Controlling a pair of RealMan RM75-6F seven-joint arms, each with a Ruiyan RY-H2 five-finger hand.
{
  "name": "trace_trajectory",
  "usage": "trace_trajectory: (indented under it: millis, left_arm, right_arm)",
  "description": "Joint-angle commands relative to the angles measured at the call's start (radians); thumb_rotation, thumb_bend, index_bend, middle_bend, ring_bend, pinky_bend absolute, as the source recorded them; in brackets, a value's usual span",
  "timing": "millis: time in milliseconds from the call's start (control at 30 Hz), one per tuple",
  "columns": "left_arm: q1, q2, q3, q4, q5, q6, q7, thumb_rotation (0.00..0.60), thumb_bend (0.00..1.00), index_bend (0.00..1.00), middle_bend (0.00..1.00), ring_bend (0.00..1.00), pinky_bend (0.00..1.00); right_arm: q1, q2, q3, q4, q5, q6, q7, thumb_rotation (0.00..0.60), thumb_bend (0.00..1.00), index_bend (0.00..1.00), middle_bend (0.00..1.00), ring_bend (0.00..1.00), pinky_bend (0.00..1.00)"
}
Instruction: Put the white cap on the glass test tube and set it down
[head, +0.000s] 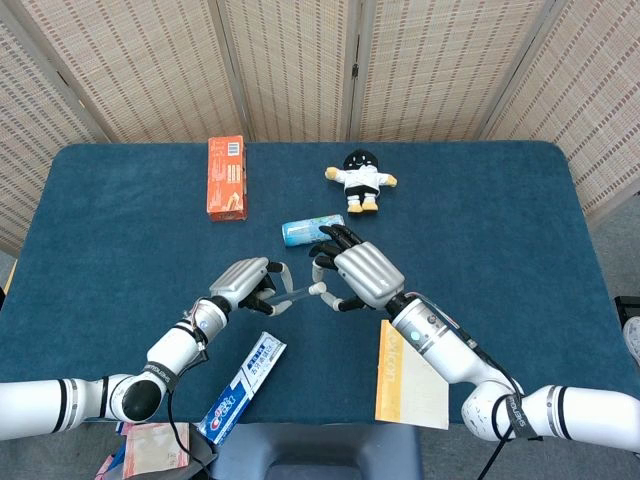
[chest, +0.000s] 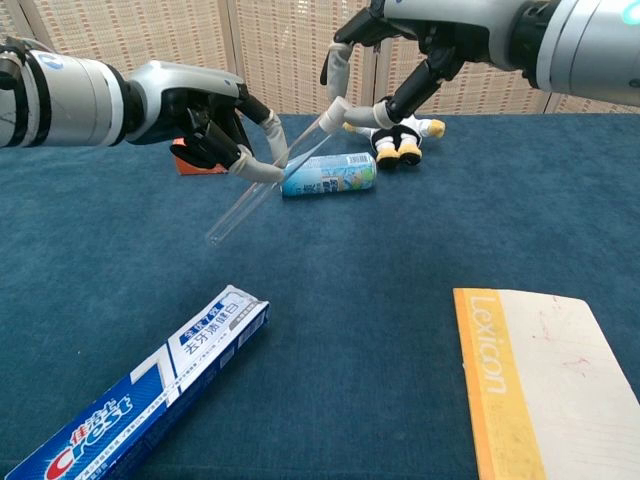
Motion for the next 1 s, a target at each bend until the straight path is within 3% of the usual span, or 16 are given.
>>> trace_trajectory:
  millis: [33,433,733,1000]
  left_arm:
    - [0.001,-0.002,0.003,0.005,0.0,-0.002,0.0,0.6,0.37,0.59,1.0,1.0,1.0]
    - [0.0,-0.022,0.035,0.055,0.006,0.008,0.035,0.6,0.37,0.59,1.0,1.0,1.0]
    - [-0.018,-0.07,0.081,0.131,0.007,0.073,0.155,0.6,0.37,0.59,1.0,1.0,1.0]
    - [-0.051,-0.175,0.129,0.232,-0.018,0.181,0.354,0.6,0.37,0.59,1.0,1.0,1.0]
  right_arm:
    - [0.001,-0.001,-0.001,0.003,0.003,-0.003,0.002,0.6,0.32,0.4,0.21,0.0,0.0]
    - [-0.003,0.0,-0.001,0.025,0.009,-0.005,0.029,0.6,0.27,0.19,0.18,0.0,0.0]
    - [-0.054,0.076,0.0,0.002,-0.027,0.042,0.067,0.6,0.27,0.18,0.18,0.0,0.0]
    - [-0.118,0.151,-0.009,-0.008,-0.049,0.085,0.115,0.6,0.27,0.18,0.18,0.0,0.0]
